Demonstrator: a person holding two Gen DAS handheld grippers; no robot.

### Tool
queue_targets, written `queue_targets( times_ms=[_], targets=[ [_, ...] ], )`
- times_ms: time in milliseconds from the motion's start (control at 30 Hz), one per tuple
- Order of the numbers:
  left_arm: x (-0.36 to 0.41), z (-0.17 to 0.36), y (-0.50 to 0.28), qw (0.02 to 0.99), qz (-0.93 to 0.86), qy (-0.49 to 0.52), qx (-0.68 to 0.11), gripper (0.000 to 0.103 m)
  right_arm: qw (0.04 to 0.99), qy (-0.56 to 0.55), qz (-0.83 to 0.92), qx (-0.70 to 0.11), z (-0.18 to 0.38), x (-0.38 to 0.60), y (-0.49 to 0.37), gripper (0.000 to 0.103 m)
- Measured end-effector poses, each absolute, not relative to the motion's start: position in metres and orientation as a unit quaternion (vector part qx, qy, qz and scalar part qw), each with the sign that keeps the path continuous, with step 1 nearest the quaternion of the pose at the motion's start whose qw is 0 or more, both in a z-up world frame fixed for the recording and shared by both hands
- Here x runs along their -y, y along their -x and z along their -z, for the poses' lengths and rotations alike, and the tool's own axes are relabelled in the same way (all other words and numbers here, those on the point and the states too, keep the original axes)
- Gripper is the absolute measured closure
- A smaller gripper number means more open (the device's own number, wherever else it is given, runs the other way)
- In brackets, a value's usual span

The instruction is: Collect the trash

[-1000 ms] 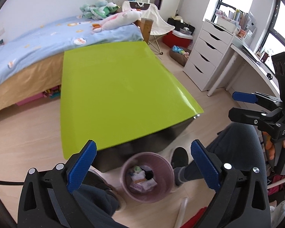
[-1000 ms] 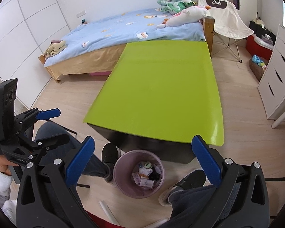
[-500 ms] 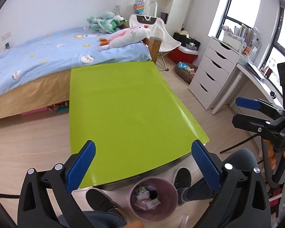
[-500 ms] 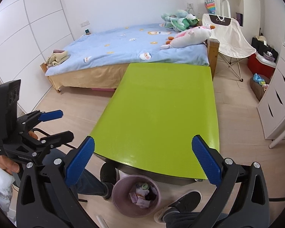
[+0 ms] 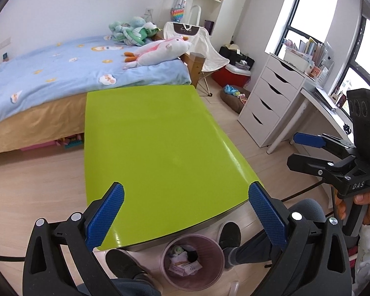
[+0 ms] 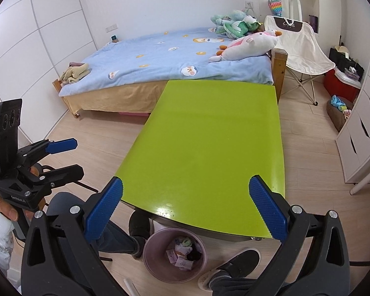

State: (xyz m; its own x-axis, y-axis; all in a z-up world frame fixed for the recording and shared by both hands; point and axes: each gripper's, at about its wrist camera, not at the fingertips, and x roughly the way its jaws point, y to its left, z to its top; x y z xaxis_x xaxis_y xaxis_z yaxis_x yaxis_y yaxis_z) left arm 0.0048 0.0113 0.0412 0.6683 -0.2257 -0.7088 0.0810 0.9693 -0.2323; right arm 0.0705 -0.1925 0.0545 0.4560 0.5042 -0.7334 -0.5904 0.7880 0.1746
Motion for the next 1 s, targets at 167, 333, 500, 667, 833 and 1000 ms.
queue_targets(
  times_ms=[167, 333, 500, 667, 833, 1000],
  targets=[
    [-0.011, -0.0436, -0.005, 0.909, 0.086, 0.092, -0.396, 0.006, 0.853, 0.054, -0.32, -0.409, -0.0556, 0.1928, -0.0705, 0.003],
    [-0.0117, -0.0434, -0.0053, 0.909, 0.086, 0.092, -0.397, 0.006, 0.853, 0.054, -0.32, -0.41, -0.056, 0.1927, -0.0708, 0.003],
    [-0.0118, -0.0436, -0.0053, 0.909, 0.086, 0.092, -0.397, 0.006, 0.852, 0.056, -0.318, -0.411, -0.0551, 0.1935, -0.0712, 0.003],
    [-0.012, -0.0436, -0.0055, 0.909, 0.087, 0.092, -0.397, 0.006, 0.852, 0.056, -0.319, -0.411, -0.0546, 0.1932, -0.0712, 0.003],
    [-0.012, -0.0438, -0.0056, 0.909, 0.087, 0.092, -0.397, 0.006, 0.852, 0.056, -0.318, -0.411, -0.0545, 0.1931, -0.0711, 0.003],
    [-0.0119, -0.044, -0.0056, 0.909, 0.088, 0.091, -0.398, 0.006, 0.852, 0.056, -0.318, -0.412, -0.0538, 0.1933, -0.0706, 0.003]
  ],
)
